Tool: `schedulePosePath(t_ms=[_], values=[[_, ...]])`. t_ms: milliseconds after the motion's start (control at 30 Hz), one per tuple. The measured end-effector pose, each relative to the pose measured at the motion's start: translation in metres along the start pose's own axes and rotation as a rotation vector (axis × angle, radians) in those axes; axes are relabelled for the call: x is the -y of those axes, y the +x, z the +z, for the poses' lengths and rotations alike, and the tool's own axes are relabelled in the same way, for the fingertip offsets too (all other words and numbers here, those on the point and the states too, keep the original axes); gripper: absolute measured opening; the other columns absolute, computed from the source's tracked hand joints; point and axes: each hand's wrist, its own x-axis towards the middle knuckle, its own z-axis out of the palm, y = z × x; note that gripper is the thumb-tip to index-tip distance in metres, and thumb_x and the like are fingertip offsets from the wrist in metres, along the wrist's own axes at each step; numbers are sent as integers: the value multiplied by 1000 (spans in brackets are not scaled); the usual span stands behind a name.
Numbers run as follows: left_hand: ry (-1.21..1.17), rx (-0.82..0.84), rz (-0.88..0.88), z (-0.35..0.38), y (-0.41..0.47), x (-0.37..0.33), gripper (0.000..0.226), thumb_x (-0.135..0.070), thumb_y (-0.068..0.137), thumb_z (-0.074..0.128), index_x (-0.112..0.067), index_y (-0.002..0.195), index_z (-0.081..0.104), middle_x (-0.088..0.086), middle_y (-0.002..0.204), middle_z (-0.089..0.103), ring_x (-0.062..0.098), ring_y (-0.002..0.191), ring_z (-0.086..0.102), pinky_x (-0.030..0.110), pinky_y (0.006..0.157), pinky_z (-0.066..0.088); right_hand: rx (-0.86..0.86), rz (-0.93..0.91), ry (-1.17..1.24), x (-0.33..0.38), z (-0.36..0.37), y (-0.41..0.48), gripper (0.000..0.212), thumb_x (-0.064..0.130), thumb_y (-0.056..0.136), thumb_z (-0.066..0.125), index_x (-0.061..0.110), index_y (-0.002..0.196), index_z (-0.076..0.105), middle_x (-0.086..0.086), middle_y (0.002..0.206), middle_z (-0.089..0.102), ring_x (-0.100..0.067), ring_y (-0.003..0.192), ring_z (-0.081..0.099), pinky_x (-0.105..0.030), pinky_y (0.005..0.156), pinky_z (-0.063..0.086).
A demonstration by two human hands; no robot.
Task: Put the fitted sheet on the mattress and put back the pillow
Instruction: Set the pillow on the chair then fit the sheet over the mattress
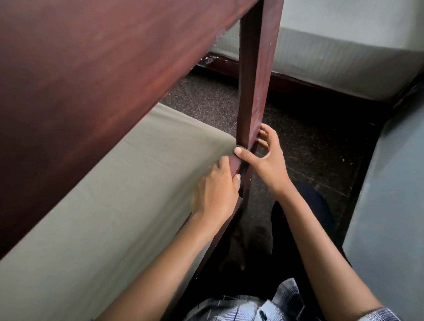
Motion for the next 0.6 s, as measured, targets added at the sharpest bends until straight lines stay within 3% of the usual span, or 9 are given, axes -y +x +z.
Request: schedulePosePath(t_ms=[100, 167, 233, 267, 367, 467, 533, 600], values=[[-36, -10, 13, 0, 0, 3, 39, -35, 98, 40, -18, 133, 32, 6, 126, 53, 30, 107, 57, 35, 71, 36, 34, 3, 5, 1, -2, 2, 69, 21, 74, 80, 28, 129, 39, 17, 126, 47, 6, 113, 46, -15, 98, 38], [-63, -30, 40, -1, -2, 4, 62, -34, 97, 41, -28, 148, 7, 2, 133, 51, 29, 105, 59, 37, 73, 43, 66, -11, -23, 1, -6, 7, 73, 26, 71, 81, 25, 131, 40, 13, 128, 47, 3, 114, 46, -14, 97, 38], [-67, -55, 99, -2, -3, 4, 82, -31, 97, 43, -44, 140, -26, -4, 136, 49, 26, 97, 62, 37, 69, 46, 106, -5, -84, 2, -7, 13, 73, 38, 66, 79, 26, 128, 42, 9, 126, 44, -4, 115, 46, -21, 98, 39], [-84, -65, 119, -2, -4, 4, 87, -30, 97, 44, -49, 132, -33, -6, 136, 48, 25, 95, 63, 36, 68, 46, 116, 19, -114, 1, -6, 15, 71, 45, 63, 78, 30, 123, 42, 10, 122, 43, -7, 115, 45, -24, 98, 39], [-131, -46, 128, -8, -2, 1, 88, -27, 96, 46, -56, 127, -31, -5, 131, 52, 23, 97, 62, 33, 71, 47, 78, 51, -160, 3, -1, 15, 65, 60, 58, 72, 38, 109, 38, 18, 111, 39, -10, 114, 46, -31, 93, 44], [-175, -13, 56, -10, -1, 2, 88, -25, 94, 49, -49, 133, -27, 0, 129, 54, 28, 98, 61, 37, 74, 49, 108, 102, -149, 12, -1, 14, 61, 56, 60, 73, 39, 106, 36, 18, 109, 39, -10, 112, 47, -31, 92, 44], [-107, -40, 63, -7, 0, -1, 94, -23, 91, 54, -45, 139, -25, 7, 126, 57, 34, 87, 65, 41, 63, 53, 106, 178, -114, 23, -3, 11, 65, 57, 56, 69, 35, 109, 38, 12, 110, 41, -8, 107, 48, -26, 89, 42], [-12, 41, 31, -9, 3, -5, 106, -20, 87, 58, -46, 136, -31, 14, 123, 58, 38, 83, 66, 43, 59, 55, 98, 272, -132, 40, -3, 10, 65, 52, 56, 68, 27, 109, 41, 7, 109, 43, -12, 105, 49, -30, 89, 43]])
